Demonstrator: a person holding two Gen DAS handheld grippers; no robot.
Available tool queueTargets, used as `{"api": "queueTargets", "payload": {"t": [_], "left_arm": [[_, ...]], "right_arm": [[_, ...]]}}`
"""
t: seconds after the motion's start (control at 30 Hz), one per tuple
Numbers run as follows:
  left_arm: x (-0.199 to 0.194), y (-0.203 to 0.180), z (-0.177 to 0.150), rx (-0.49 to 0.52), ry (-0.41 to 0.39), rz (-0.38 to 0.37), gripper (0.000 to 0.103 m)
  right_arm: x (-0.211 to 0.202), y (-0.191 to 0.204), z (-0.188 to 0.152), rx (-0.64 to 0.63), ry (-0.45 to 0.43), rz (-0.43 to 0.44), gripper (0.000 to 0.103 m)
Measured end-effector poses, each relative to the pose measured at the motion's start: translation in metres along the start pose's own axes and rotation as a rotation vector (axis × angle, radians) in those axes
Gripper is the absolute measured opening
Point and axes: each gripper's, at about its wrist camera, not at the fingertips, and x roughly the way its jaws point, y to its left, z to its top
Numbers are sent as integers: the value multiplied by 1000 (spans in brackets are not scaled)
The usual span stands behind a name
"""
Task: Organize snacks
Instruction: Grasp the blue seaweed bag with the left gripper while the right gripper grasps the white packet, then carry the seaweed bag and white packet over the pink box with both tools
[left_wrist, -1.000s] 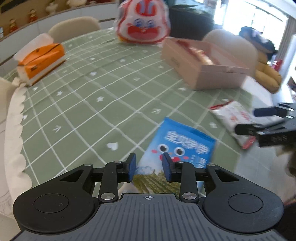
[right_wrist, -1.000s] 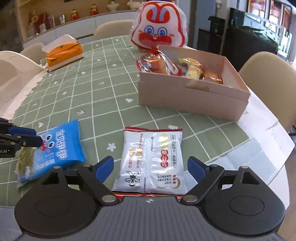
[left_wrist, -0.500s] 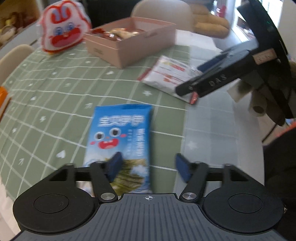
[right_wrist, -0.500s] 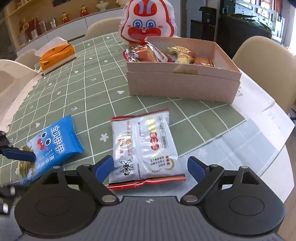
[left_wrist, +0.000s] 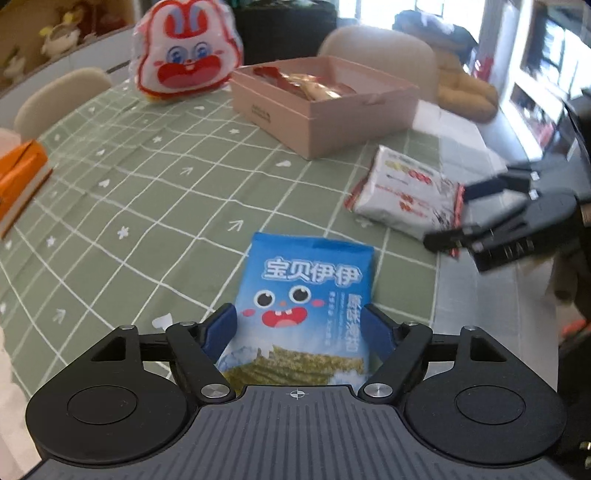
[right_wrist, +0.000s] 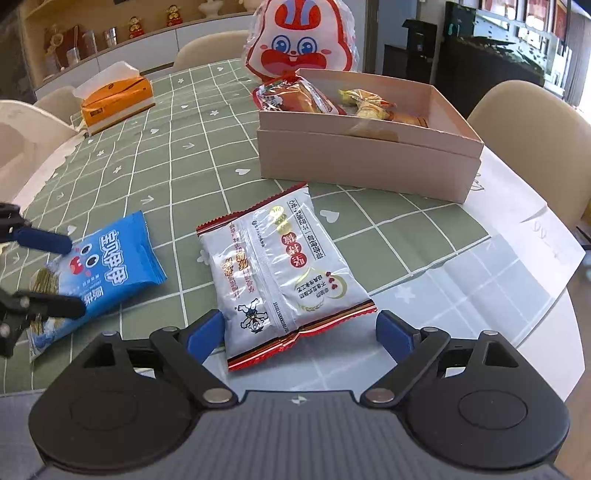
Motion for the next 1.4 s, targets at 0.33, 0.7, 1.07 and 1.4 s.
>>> {"api": "queueTargets", "payload": {"t": [0.33, 0.7, 1.07, 1.4], "left_arm": [[12, -9, -6, -9, 0, -51, 94], [10, -27, -14, -13, -26, 17, 89], [-7, -29, -28, -229, -60, 67, 87], [-20, -15, -39, -393, -95, 18, 85]], "right_arm": [[2, 1, -3, 0, -15, -4, 97], [3, 1, -3, 20, 4, -17, 103], [-5, 6, 27, -105, 24, -23, 91], [32, 8, 44, -43, 77, 38, 91]]}}
